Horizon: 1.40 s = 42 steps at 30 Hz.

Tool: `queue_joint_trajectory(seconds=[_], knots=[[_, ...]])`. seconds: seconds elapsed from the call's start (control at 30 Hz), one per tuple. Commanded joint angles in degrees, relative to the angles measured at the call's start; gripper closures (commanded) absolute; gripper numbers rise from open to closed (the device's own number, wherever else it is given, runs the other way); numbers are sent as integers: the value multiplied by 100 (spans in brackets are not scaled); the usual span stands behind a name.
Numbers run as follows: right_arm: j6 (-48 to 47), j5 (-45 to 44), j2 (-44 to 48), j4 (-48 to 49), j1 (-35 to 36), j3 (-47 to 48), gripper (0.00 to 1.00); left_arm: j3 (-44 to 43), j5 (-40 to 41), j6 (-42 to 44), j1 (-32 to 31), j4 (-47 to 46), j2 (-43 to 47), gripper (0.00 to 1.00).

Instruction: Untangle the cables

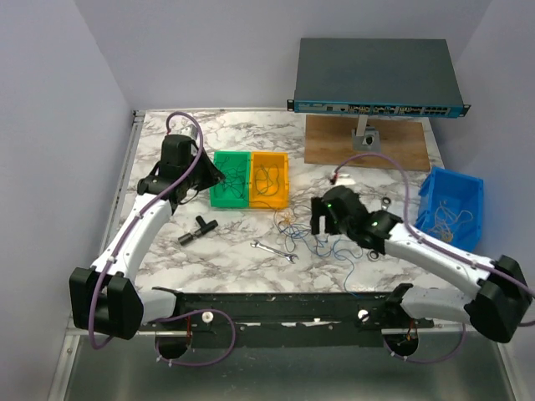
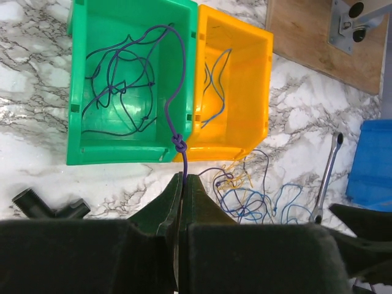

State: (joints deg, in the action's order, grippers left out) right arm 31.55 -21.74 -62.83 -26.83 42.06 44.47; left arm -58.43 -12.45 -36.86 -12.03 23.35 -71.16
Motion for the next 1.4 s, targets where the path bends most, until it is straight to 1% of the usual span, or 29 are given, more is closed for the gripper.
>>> queue_joint_trajectory(seconds=[0.0, 0.1, 0.2, 0.3, 0.37, 0.47, 0.5, 0.53, 0.6, 0.63, 0.7, 0.77, 0.87, 0.9, 0.93, 1.0, 1.07, 1.17, 1.27, 1.37], knots=[[-1090, 780, -878, 957, 747, 299, 11, -391, 33, 241, -36, 360, 28, 100], [-1328, 1206, -1688, 1577, 938, 579, 11, -534, 50, 275, -38, 512, 39, 100], [-1461, 1455, -2407, 2054, 1009, 919, 13, -696, -2, 311, -37, 629, 27, 100], [-1430, 1272, -3110, 2067, 1045, 1337, 14, -875, -92, 368, -36, 756, -43, 100], [-1361, 1031, -3443, 1999, 1051, 1440, 14, -1020, -71, 422, -35, 895, -115, 100], [-1322, 843, -3640, 1997, 1051, 1238, 15, -1264, -6, 506, -26, 1105, -214, 100], [-1302, 838, -3628, 2028, 1052, 1074, 18, -1381, 1, 535, -10, 1189, -243, 100], [-1207, 780, -3578, 2058, 1052, 917, 24, -1506, 18, 554, 9, 1278, -296, 100], [-905, 538, -3417, 1971, 1050, 570, 51, -1801, 66, 583, 63, 1472, -394, 100], [-736, 432, -3274, 1900, 1049, 433, 60, -1934, 64, 584, 96, 1539, -438, 100], [-365, 124, -2880, 1741, 1049, 55, 69, -2100, 18, 545, 175, 1587, -518, 100], [166, -398, -2334, 1458, 1045, -280, 71, -2199, 14, 522, 244, 1606, -609, 100], [1293, -1421, -1553, 562, 959, -591, 70, -2215, 88, 509, 339, 1628, -701, 100], [1711, -1653, -1334, 208, 889, -646, 71, -2196, 121, 505, 355, 1636, -731, 100], [2077, -1812, -1087, -38, 790, -690, 74, -2161, 150, 504, 359, 1630, -748, 100], [2516, -2025, -667, -399, 610, -782, 78, -2023, 24, 496, 353, 1545, -765, 100], [2681, -2190, -263, -426, 533, -886, 80, -1935, -220, 523, 321, 1471, -822, 100], [2823, -2403, 171, -433, 518, -957, 82, -1998, -137, 637, 231, 1631, -958, 100], [2747, -2547, 333, -344, 514, -977, 82, -2103, 62, 702, 205, 1745, -1018, 100], [2782, -2727, 280, -410, 514, -937, 82, -2418, 178, 771, 201, 1946, -1096, 100]])
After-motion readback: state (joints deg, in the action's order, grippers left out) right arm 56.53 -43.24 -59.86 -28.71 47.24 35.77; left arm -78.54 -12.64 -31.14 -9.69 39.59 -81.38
